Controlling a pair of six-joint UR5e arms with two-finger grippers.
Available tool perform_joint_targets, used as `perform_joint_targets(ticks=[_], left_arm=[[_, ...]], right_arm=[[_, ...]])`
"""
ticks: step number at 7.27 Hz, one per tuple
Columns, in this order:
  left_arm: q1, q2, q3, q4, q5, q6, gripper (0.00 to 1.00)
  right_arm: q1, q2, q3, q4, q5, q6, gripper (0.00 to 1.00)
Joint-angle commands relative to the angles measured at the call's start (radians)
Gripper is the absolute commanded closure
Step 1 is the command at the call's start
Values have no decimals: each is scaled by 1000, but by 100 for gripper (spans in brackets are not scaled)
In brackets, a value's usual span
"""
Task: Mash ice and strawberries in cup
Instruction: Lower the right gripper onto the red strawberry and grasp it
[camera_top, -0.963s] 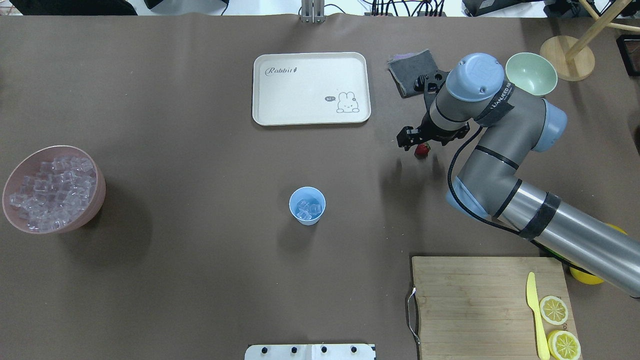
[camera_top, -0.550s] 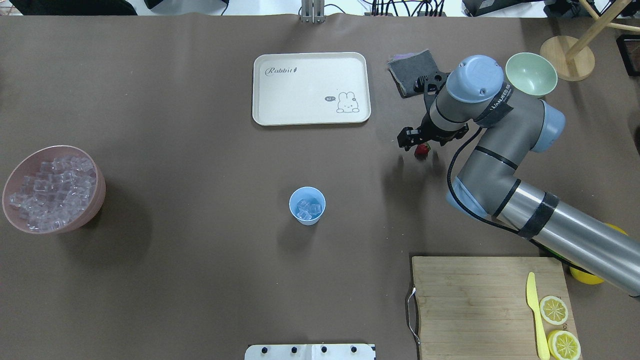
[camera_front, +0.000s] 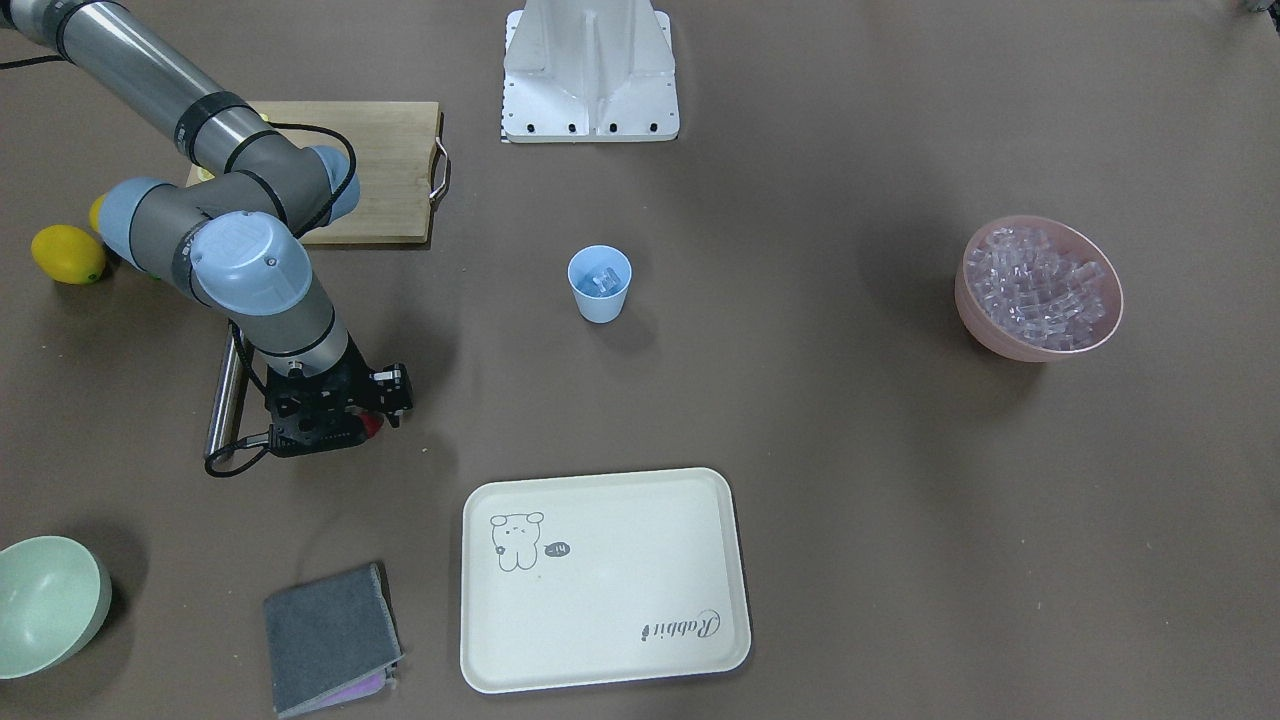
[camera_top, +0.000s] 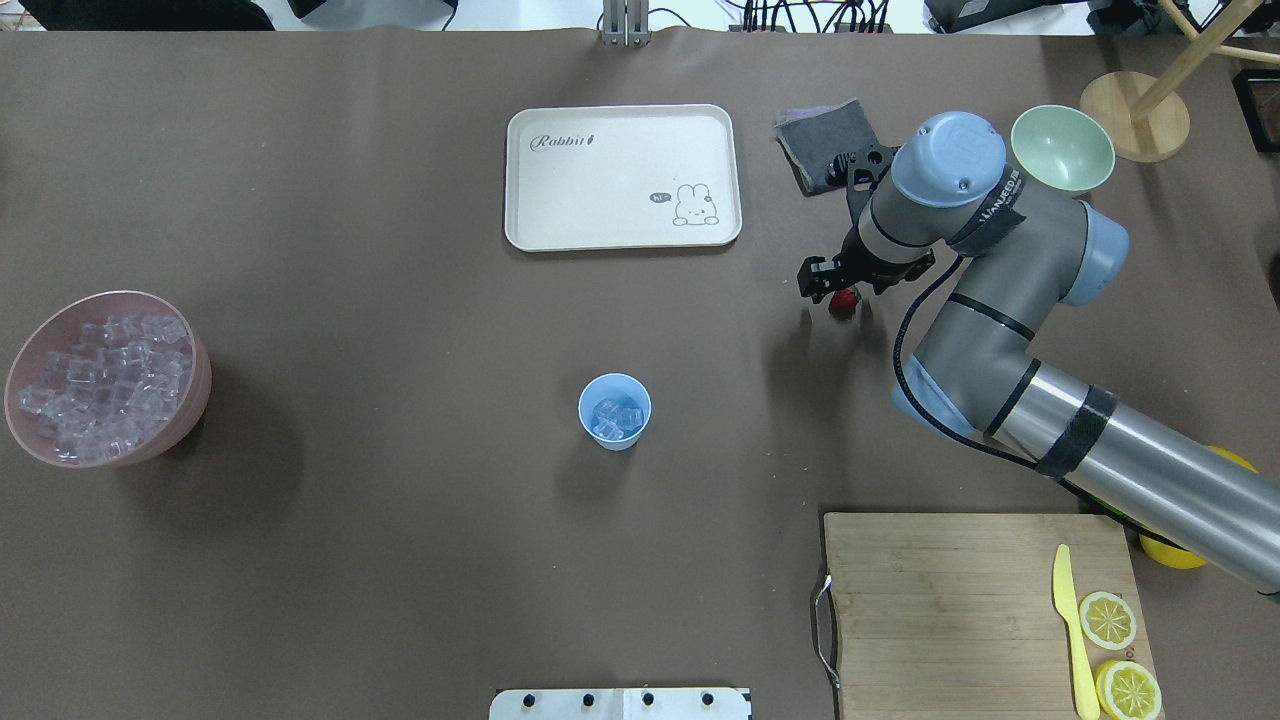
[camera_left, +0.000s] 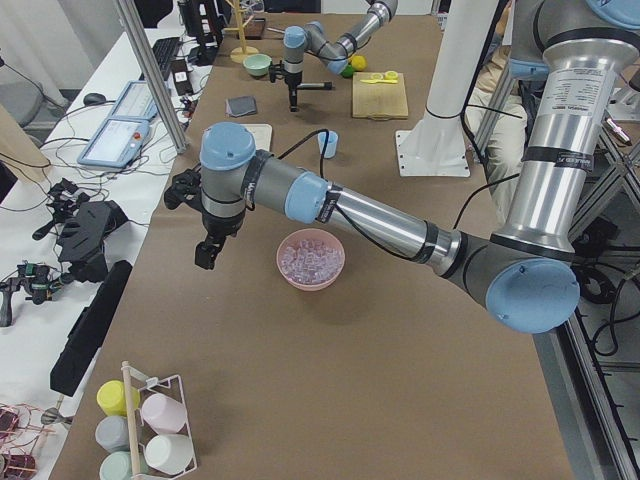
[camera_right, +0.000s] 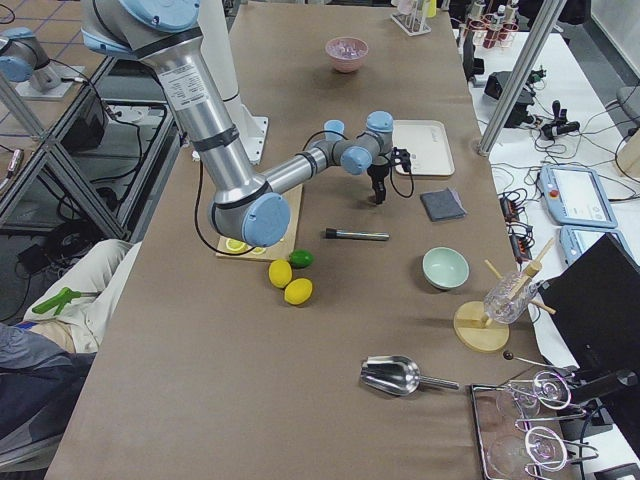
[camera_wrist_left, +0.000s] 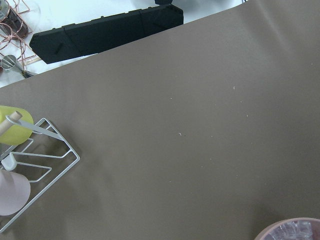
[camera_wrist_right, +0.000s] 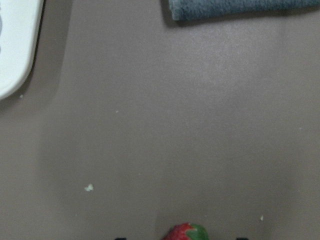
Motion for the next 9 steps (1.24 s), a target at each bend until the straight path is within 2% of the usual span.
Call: perform_joint_targets(ticks=[1,2,3,4,5,9], left_arm=[[-1,4,-5,0,-1,0,2],[-1,5,-5,0,-1,0,2],[-1,5,-4,0,-1,0,2],[-1,5,-4,-2,-1,2,2],[-1,4,-4,-2,-1,0,2],[6,-10,3,-11,-6,-9,2]], right_arm=[[0,-1,0,1,2,-8,48],[0,0,0,1,1,-8,66],[0,0,0,1,1,-8,92],[0,-1,0,1,2,-8,100],[0,0,3,1,5,-5,100],[7,22,116,-4,-12,31,100]])
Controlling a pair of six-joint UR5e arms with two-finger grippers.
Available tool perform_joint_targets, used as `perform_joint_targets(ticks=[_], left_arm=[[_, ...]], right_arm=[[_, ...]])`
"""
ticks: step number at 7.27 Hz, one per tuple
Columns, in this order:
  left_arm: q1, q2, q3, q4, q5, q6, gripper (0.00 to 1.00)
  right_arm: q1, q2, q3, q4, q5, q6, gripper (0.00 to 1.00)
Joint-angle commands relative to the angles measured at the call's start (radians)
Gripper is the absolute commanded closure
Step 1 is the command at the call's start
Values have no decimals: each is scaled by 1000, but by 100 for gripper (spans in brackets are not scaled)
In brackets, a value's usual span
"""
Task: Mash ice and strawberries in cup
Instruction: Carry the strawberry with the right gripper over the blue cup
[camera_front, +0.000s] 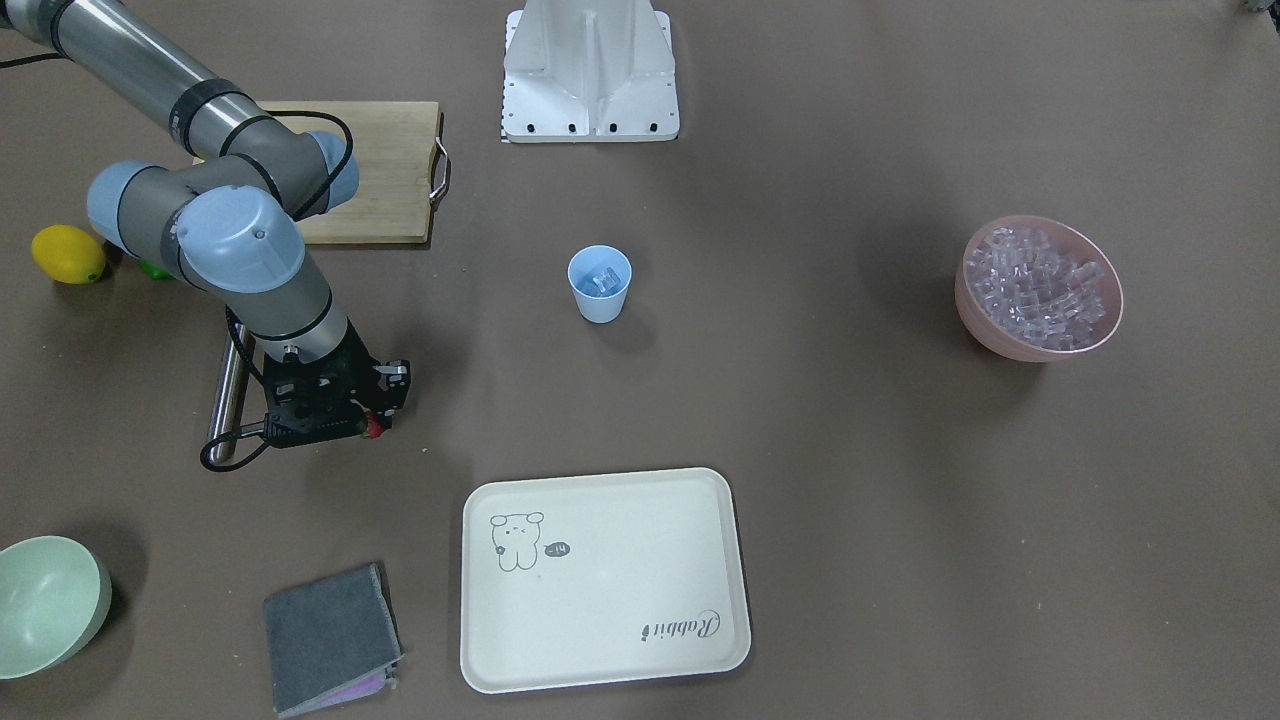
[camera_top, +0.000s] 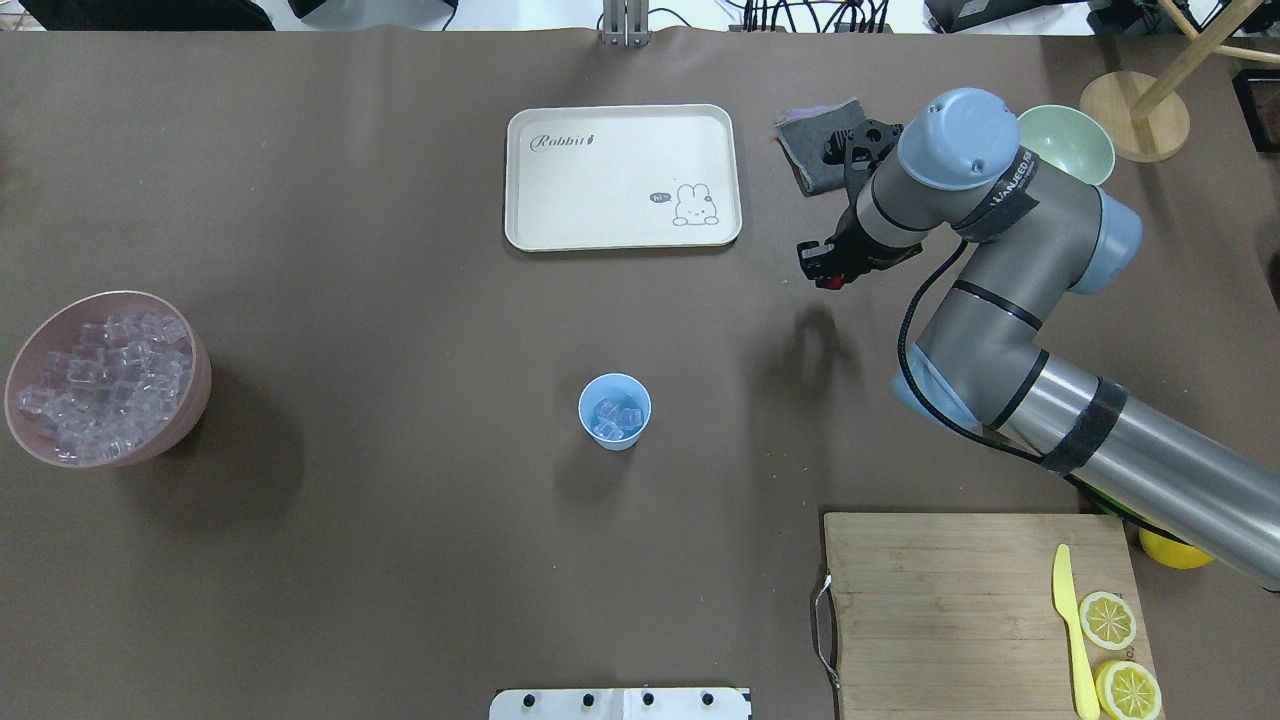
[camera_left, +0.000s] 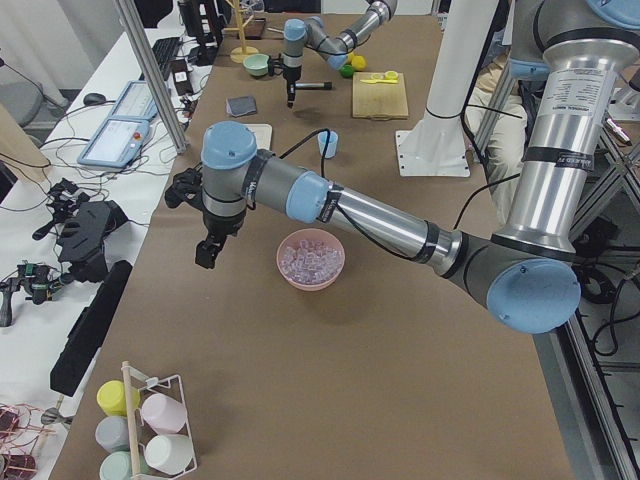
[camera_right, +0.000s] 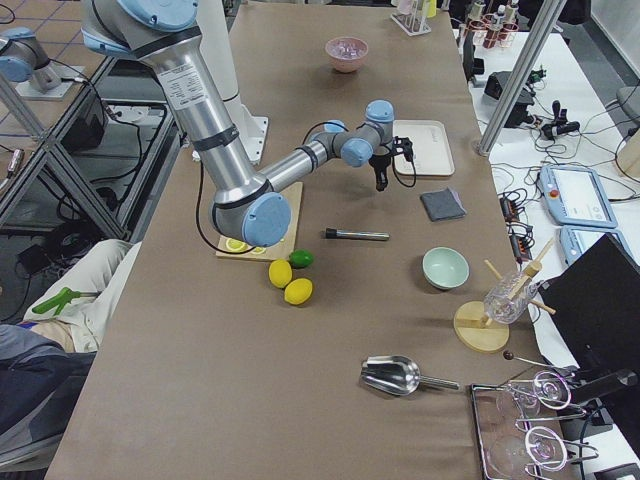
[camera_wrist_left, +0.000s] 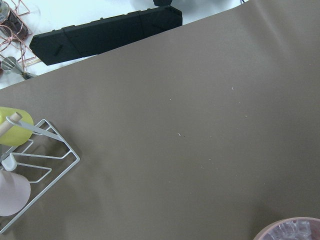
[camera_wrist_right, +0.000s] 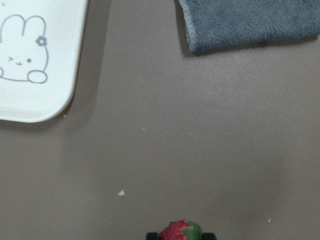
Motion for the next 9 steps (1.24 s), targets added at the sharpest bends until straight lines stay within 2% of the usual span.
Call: perform_joint_targets(ticks=[1,3,4,6,9], left_arm=[[27,-27,5,-15,-6,-7,2],[27,-16,2,-15,-8,-6,2],[27,-18,4,-13,-8,-10,2],[27,-16,7,-12,-8,-12,2],[13,10,8,-10,-61,-12,2]], right_arm=[[-28,25,80,0,-34,4,100],[-66,95,121,-5,-37,13,100],[-87,126,132,-5,-72,16,100],[-132,127,184,-3,-99,18,100],[-248,134,187,-2,-221,16,100]])
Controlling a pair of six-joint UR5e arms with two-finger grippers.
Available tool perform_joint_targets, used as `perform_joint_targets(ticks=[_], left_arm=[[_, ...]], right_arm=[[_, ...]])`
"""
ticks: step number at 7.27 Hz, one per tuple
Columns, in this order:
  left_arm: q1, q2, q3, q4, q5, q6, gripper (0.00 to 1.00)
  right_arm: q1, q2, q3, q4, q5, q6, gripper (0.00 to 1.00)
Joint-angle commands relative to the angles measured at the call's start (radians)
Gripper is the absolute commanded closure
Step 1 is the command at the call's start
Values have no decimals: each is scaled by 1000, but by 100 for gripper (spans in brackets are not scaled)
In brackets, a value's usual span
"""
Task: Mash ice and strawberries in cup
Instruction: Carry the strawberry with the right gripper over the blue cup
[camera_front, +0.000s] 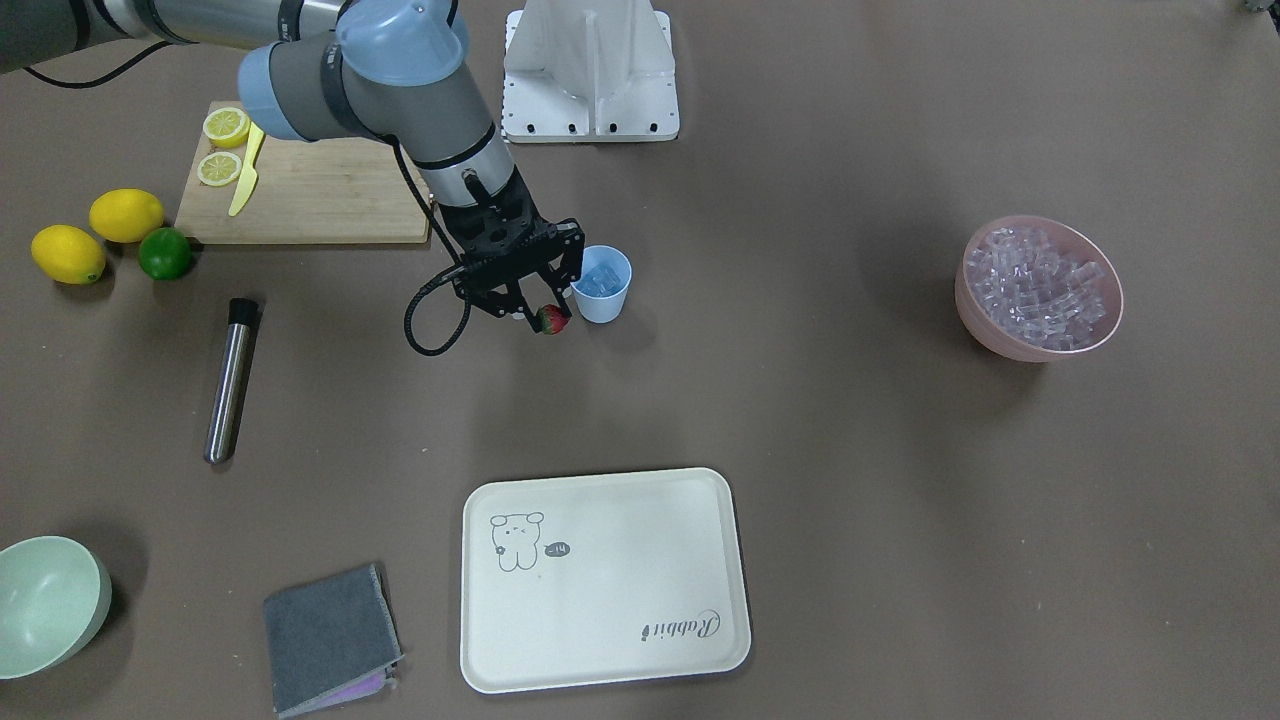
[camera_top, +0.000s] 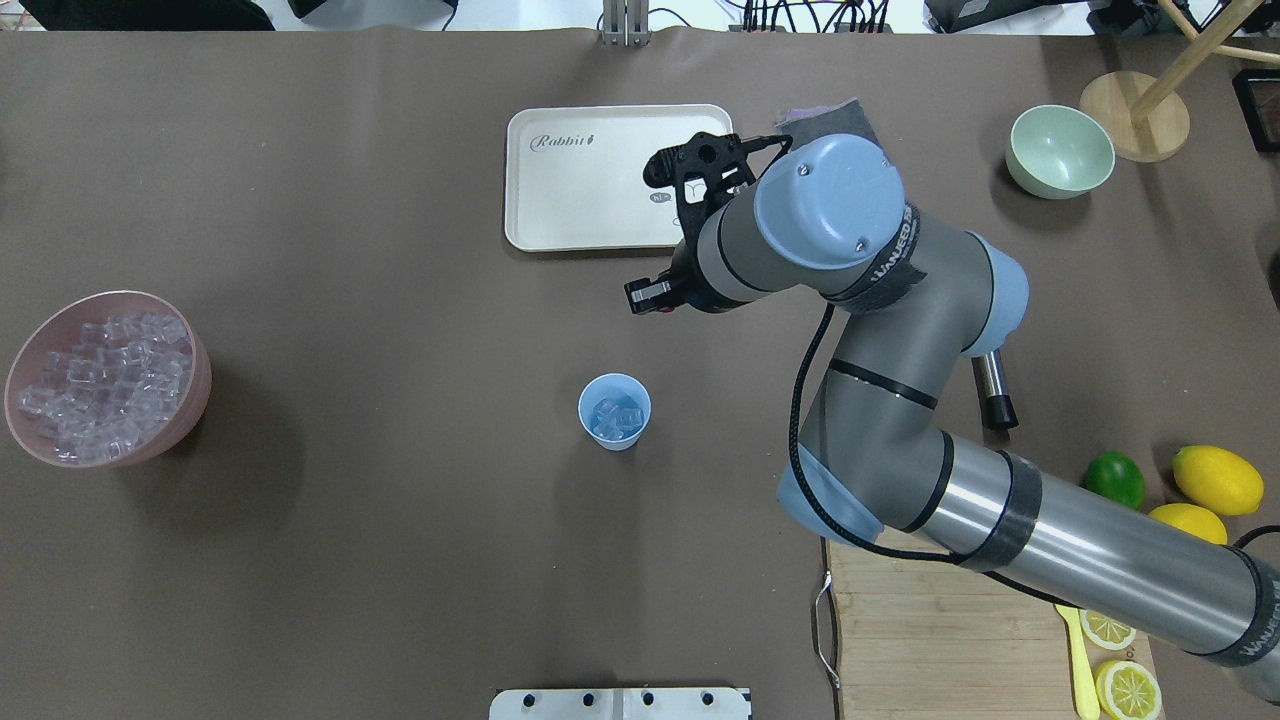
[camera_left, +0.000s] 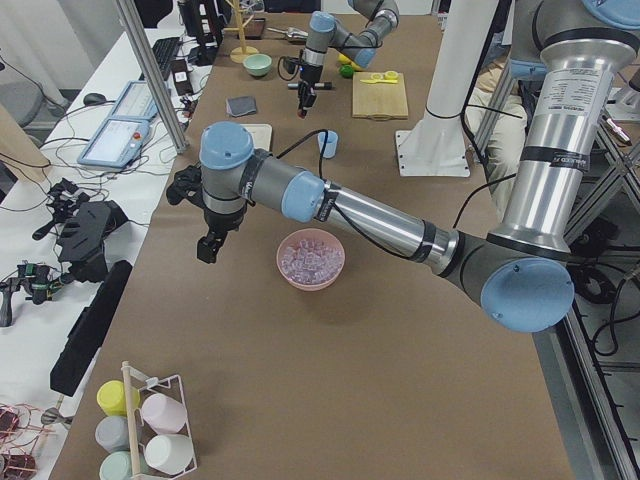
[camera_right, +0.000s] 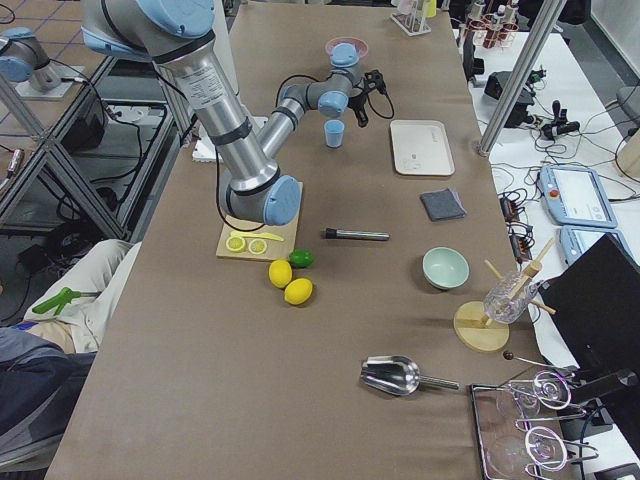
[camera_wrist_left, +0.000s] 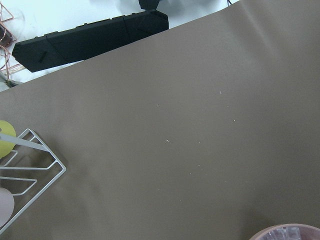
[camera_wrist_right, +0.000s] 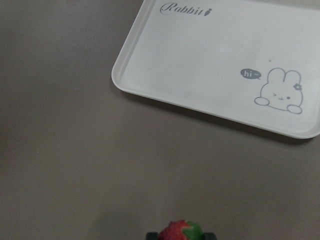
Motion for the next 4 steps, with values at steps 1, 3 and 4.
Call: perform_joint_targets(ticks=[1,3,4], left_arm=[[-4,14,2,-1,-18,0,2],[-6,14,3,-1,-18,0,2],[-9,14,5,-1,-18,0,2]], right_arm=[[-71,3,3,3,-61,1,100],[-107,5,15,3,-76,1,100],[-122,0,17,3,-87,1,100]])
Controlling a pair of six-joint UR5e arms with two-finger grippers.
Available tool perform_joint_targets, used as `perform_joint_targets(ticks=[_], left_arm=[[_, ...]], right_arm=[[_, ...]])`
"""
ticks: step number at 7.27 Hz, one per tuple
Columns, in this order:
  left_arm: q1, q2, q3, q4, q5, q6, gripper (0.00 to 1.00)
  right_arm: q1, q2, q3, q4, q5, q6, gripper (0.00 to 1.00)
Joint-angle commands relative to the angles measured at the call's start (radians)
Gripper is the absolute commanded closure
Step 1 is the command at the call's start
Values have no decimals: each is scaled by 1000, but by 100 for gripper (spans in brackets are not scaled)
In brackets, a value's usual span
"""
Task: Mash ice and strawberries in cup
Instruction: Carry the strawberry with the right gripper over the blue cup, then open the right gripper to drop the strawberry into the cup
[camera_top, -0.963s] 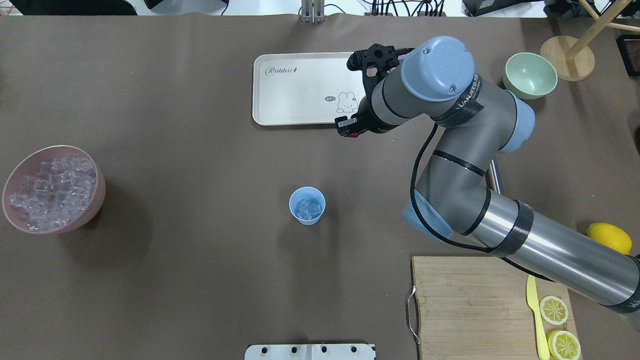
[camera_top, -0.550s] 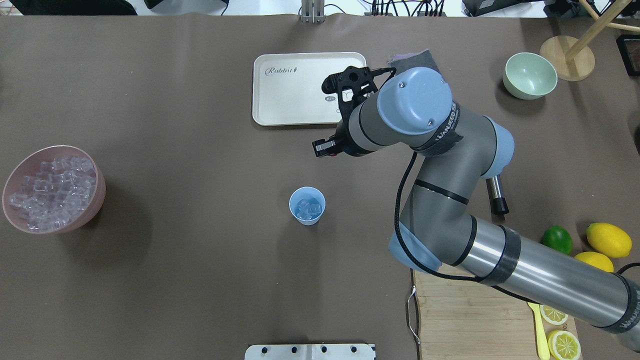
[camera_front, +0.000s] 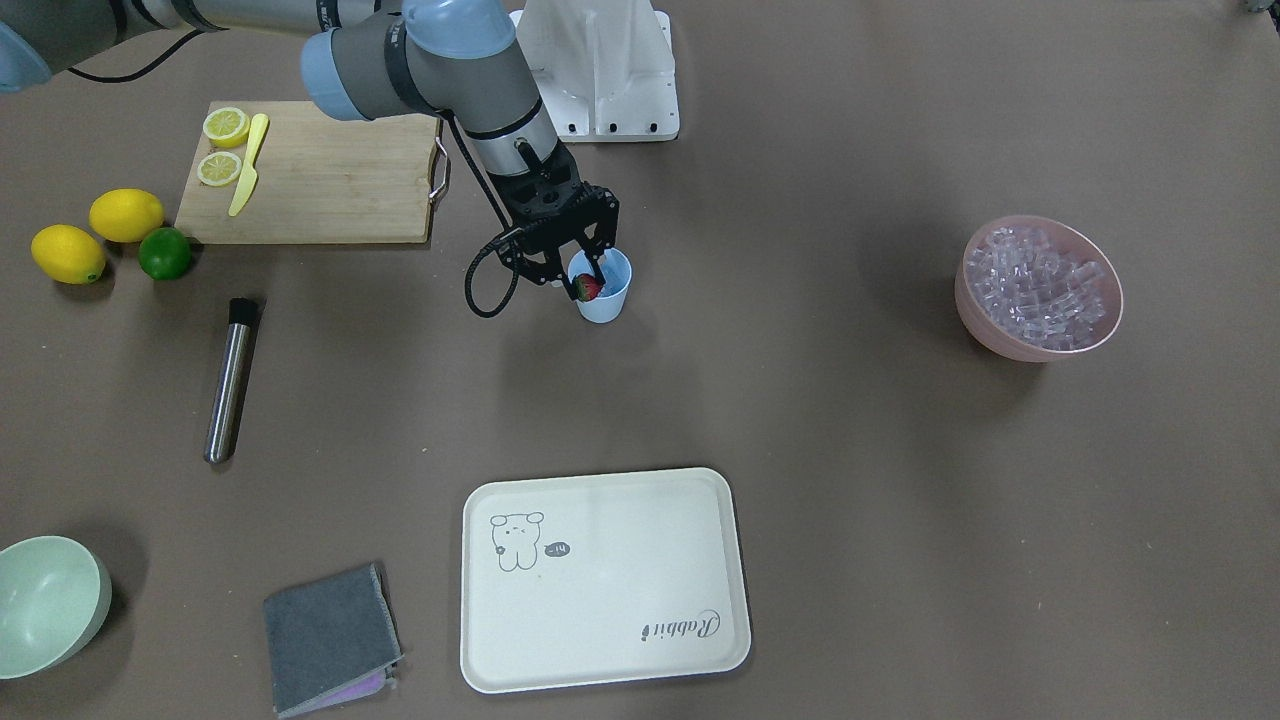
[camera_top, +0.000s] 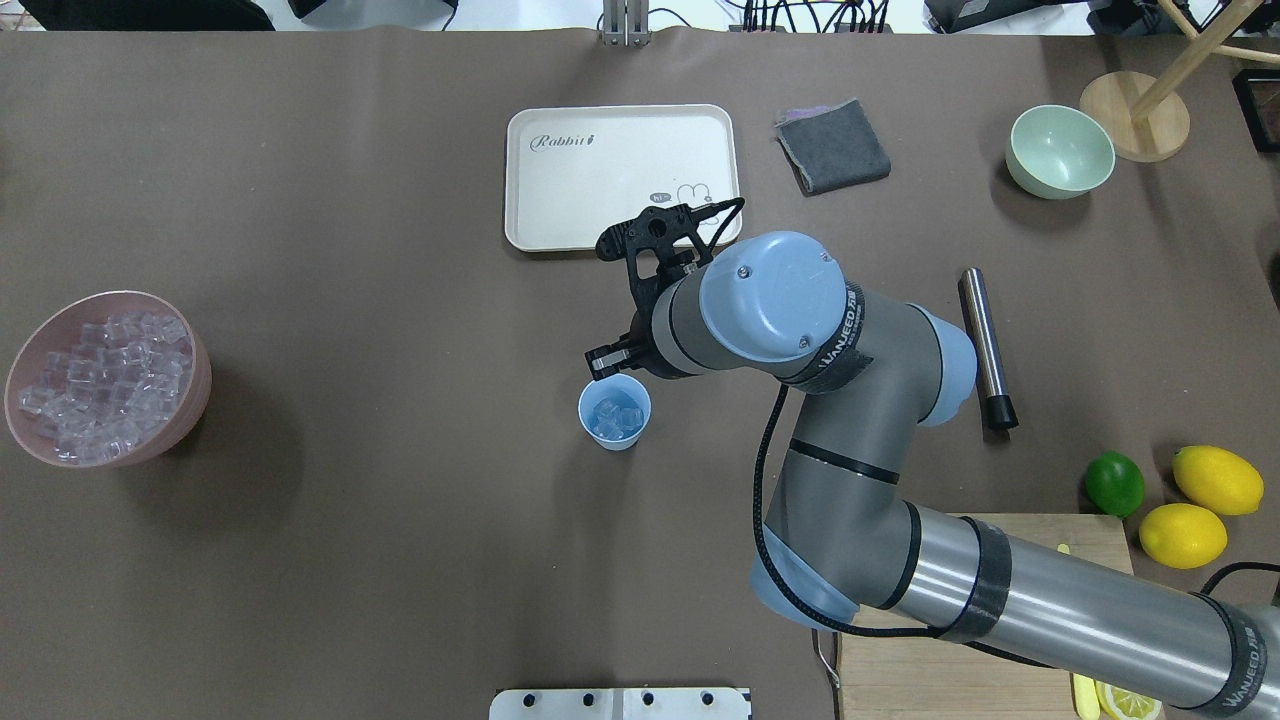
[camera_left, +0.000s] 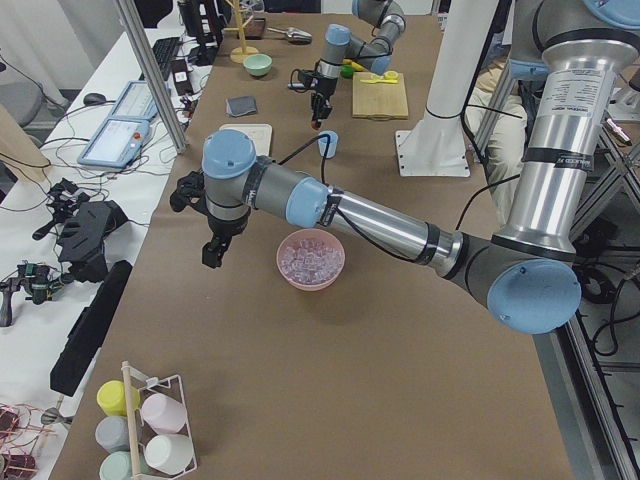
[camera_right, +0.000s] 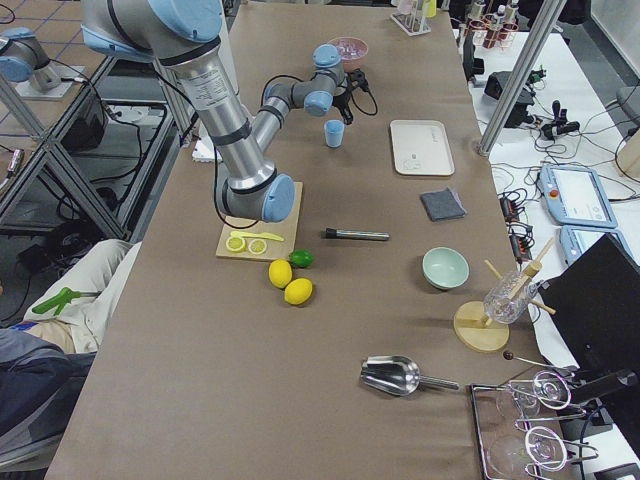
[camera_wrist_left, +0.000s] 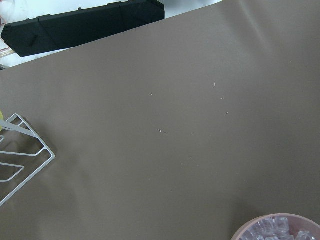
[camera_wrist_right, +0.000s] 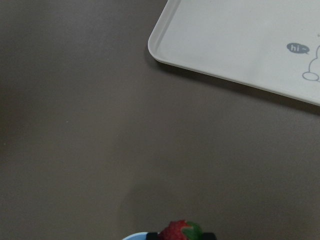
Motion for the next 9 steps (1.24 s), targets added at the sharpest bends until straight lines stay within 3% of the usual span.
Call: perform_joint_targets(ticks=[1,2,3,4,5,6,9], left_arm=[[-10,1,1,0,0,0,2],[-18,2,0,0,-2,2,2],[-27,14,-5,-2,-3,2,2],[-30,23,-8,-3,-3,5,2],[-35,34,-12,-3,-3,5,2],[-36,37,-12,-3,-5,5,2],[-56,37,-12,-3,-34,5,2]], right_arm=[[-34,-5,11,0,-15,2,100],[-43,-10,11,2,-24,0,100],[-44,-11,13,2,-23,0,88],[-44,-11,11,3,-21,-8,41],[-45,-14,11,3,-21,-12,10],[-44,-13,11,3,-15,-12,1],[20,-29,54,-17,49,-12,0]])
